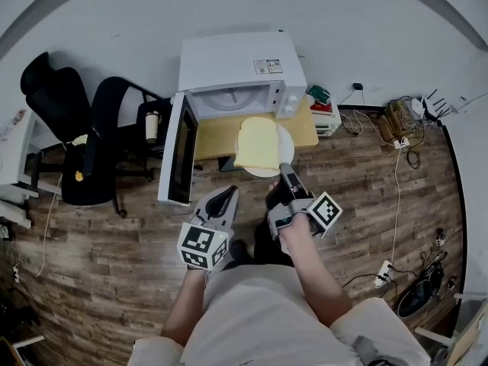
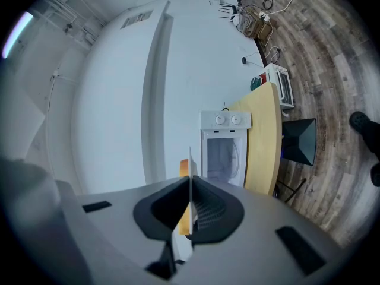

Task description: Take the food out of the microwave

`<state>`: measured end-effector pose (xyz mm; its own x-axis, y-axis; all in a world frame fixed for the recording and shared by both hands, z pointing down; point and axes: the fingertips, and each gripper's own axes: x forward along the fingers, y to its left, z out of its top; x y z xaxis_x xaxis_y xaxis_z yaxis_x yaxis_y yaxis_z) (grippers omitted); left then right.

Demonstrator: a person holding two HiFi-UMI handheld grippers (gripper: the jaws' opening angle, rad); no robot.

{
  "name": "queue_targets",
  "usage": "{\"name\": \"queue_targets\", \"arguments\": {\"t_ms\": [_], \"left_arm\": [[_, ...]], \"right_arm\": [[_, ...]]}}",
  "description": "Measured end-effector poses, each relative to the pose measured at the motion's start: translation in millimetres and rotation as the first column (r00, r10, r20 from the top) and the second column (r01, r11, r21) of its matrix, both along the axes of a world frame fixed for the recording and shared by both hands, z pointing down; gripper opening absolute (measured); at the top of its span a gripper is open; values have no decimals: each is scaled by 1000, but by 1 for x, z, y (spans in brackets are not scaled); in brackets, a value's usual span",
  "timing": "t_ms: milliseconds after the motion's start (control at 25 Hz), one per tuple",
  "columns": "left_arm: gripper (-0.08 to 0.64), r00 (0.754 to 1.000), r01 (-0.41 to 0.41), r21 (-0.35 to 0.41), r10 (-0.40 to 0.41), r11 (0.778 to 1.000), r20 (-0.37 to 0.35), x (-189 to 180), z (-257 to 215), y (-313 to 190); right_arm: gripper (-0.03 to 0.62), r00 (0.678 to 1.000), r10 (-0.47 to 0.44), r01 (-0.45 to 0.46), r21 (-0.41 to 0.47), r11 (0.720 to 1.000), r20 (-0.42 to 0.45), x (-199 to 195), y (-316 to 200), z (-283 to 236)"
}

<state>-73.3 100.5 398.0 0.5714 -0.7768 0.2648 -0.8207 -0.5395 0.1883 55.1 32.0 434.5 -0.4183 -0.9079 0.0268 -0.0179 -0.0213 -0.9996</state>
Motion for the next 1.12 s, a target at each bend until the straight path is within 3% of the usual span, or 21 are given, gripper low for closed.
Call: {"name": "queue_targets", "arguments": {"t_ms": [1120], "left_arm": [[11,1000,-1,-7,0,1000,-1,5,3,-4]], "right_arm": [[12,1000,-15,15,4,1000,-15,1,-1,2]]}}
